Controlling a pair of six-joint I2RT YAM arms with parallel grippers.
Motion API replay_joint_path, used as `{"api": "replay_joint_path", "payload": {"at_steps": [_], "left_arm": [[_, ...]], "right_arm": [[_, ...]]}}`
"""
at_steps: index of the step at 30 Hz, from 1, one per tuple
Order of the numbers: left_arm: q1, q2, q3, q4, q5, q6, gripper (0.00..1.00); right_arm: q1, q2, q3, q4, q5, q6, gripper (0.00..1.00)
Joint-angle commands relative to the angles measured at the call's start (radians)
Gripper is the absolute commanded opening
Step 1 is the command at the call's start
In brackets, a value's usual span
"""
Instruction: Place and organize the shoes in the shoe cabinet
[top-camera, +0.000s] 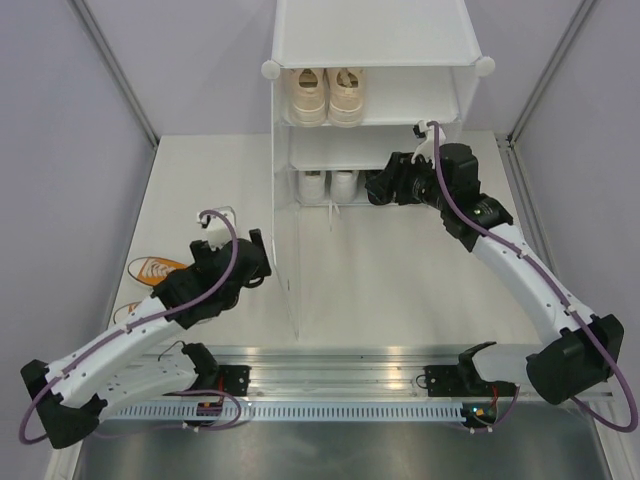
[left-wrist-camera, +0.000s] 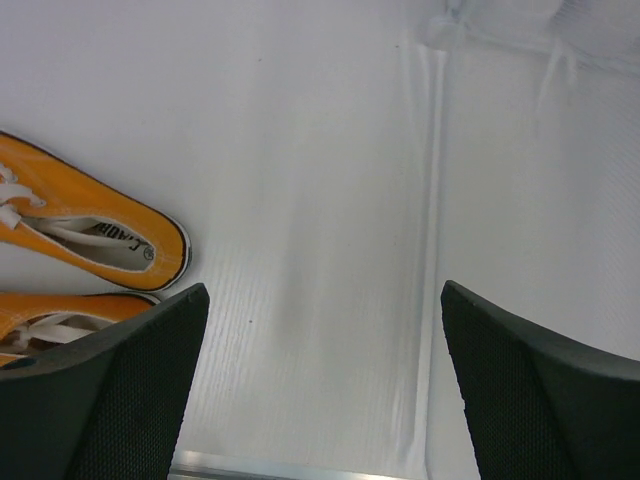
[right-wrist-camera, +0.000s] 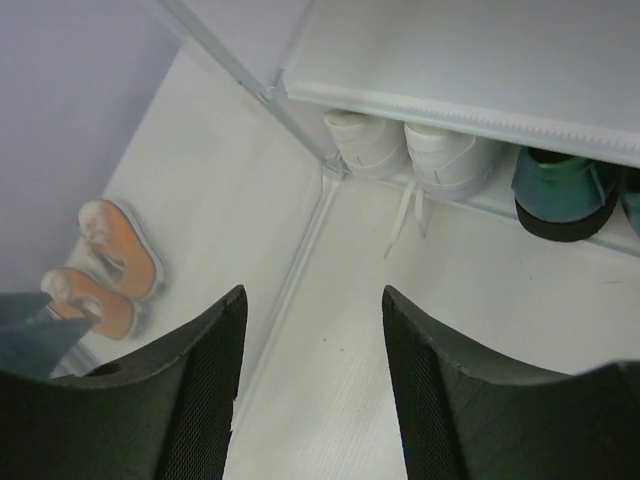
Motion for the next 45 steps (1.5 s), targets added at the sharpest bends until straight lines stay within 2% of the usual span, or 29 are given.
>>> {"api": "replay_joint_path", "payload": {"at_steps": [1, 2, 4, 5, 6, 7, 8, 13, 16, 20, 28, 31, 45], "left_arm": [[0.165, 0.029, -0.033, -0.006, 0.051, -0.128, 0.99], [0.218, 0.033, -0.050, 0.011, 0.142, -0.128, 0.99], [0.360, 0.025, -0.082, 0.049, 0.223, -0.166, 0.99], [0.393, 0.020, -0.108, 0.052, 0.266, -0.184, 0.99], [0.436, -0.005, -0.119, -0.021, 0.221, -0.335, 1.00], [0.436, -0.006, -0.119, -0.021, 0.220, -0.336, 1.00], [0.436, -0.013, -0.117, -0.079, 0.200, -0.438, 1.00], [0.444, -0.010, -0.110, -0.239, 0.105, -0.685, 1.00], [0.461, 0.036, -0.111, -0.304, 0.090, -0.762, 0.99], [0.504, 0.065, -0.120, -0.304, 0.097, -0.801, 0.98], [0.675, 0.059, -0.153, -0.218, 0.192, -0.714, 0.92], [0.708, 0.050, -0.173, -0.207, 0.205, -0.707, 0.91], [0.772, 0.111, -0.223, -0.129, 0.225, -0.706, 0.88]], "right_arm": [[0.001, -0.026, -0.064, 0.048, -0.003, -0.004, 0.61], [0.001, -0.026, -0.087, 0.056, -0.010, 0.001, 0.61], [0.001, -0.024, -0.096, 0.069, -0.014, 0.014, 0.61], [0.001, -0.021, -0.098, 0.069, -0.025, 0.016, 0.61], [0.001, -0.016, -0.098, 0.069, -0.042, 0.027, 0.61], [0.001, -0.019, -0.098, 0.069, -0.042, 0.027, 0.61], [0.001, -0.019, -0.099, 0.069, -0.043, 0.031, 0.61], [0.002, -0.018, -0.116, 0.085, -0.065, 0.050, 0.61], [-0.001, -0.010, -0.125, 0.098, -0.083, 0.064, 0.61], [0.001, -0.007, -0.134, 0.101, -0.085, 0.070, 0.60], [0.001, -0.030, -0.228, 0.151, -0.053, 0.091, 0.59], [0.001, -0.024, -0.240, 0.151, -0.050, 0.082, 0.59], [0.001, -0.026, -0.272, 0.162, -0.037, 0.104, 0.57]]}}
